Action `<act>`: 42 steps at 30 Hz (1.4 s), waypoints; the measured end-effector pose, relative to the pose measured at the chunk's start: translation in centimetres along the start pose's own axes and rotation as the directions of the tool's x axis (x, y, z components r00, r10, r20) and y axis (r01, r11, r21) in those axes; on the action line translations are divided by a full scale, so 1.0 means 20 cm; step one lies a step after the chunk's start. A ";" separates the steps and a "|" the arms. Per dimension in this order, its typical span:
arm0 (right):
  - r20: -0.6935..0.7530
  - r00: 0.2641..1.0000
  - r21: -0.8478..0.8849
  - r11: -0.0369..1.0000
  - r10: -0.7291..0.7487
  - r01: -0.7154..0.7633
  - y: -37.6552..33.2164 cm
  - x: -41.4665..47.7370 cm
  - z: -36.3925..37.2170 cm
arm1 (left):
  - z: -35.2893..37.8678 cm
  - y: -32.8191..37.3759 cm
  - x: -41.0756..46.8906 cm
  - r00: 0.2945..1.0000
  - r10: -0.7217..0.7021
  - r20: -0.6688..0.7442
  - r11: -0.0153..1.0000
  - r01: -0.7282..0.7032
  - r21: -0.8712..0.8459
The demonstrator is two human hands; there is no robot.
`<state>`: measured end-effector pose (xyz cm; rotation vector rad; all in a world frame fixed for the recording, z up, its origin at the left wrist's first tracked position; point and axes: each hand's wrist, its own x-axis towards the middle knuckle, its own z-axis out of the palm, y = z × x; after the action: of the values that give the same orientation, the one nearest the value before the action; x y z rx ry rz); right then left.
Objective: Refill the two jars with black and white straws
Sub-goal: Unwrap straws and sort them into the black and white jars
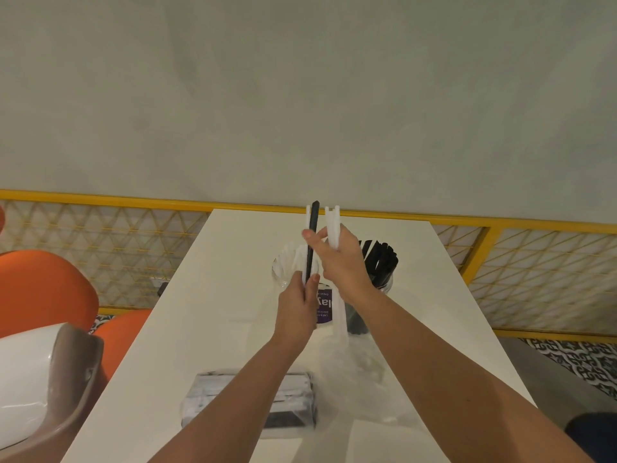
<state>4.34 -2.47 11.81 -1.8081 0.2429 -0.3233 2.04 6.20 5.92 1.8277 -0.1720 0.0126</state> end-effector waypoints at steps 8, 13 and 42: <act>0.020 0.992 -0.187 0.974 -0.125 0.127 -0.01 0.05 0.04 | -0.04 -0.01 0.02 0.997 0.054 -0.055 0.994 -0.048 0.097; -0.112 0.992 0.355 0.935 0.059 -0.015 -0.09 0.17 -0.01 | -0.13 -0.03 0.06 0.988 -0.036 -0.148 0.998 0.042 0.040; 0.149 0.983 -0.271 0.951 -0.108 0.146 0.09 0.30 0.08 | -0.16 -0.07 0.15 0.992 -0.092 -0.092 0.994 0.085 -0.070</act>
<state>10.46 -3.48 10.21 -2.1236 0.0803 -0.2671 5.41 9.34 5.69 1.7637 -0.0240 0.0310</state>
